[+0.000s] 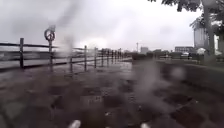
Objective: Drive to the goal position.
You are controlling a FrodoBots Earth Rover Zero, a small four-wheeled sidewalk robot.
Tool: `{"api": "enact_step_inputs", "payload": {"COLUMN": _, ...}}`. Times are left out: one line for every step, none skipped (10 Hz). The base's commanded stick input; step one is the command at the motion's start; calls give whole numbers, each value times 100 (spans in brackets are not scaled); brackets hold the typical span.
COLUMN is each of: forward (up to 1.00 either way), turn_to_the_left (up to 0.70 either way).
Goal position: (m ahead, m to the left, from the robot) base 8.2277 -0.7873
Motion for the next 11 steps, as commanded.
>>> {"api": "enact_step_inputs", "payload": {"forward": 70, "turn_to_the_left": 0}}
{"api": "enact_step_inputs", "payload": {"forward": 70, "turn_to_the_left": 0}}
{"api": "enact_step_inputs", "payload": {"forward": 70, "turn_to_the_left": 0}}
{"api": "enact_step_inputs", "payload": {"forward": 70, "turn_to_the_left": 0}}
{"api": "enact_step_inputs", "payload": {"forward": 70, "turn_to_the_left": 0}}
{"api": "enact_step_inputs", "payload": {"forward": 70, "turn_to_the_left": 0}}
{"api": "enact_step_inputs", "payload": {"forward": 70, "turn_to_the_left": 0}}
{"api": "enact_step_inputs", "payload": {"forward": 70, "turn_to_the_left": 0}}
{"api": "enact_step_inputs", "payload": {"forward": 70, "turn_to_the_left": 0}}
{"api": "enact_step_inputs", "payload": {"forward": 70, "turn_to_the_left": 0}}
{"api": "enact_step_inputs", "payload": {"forward": 70, "turn_to_the_left": 0}}
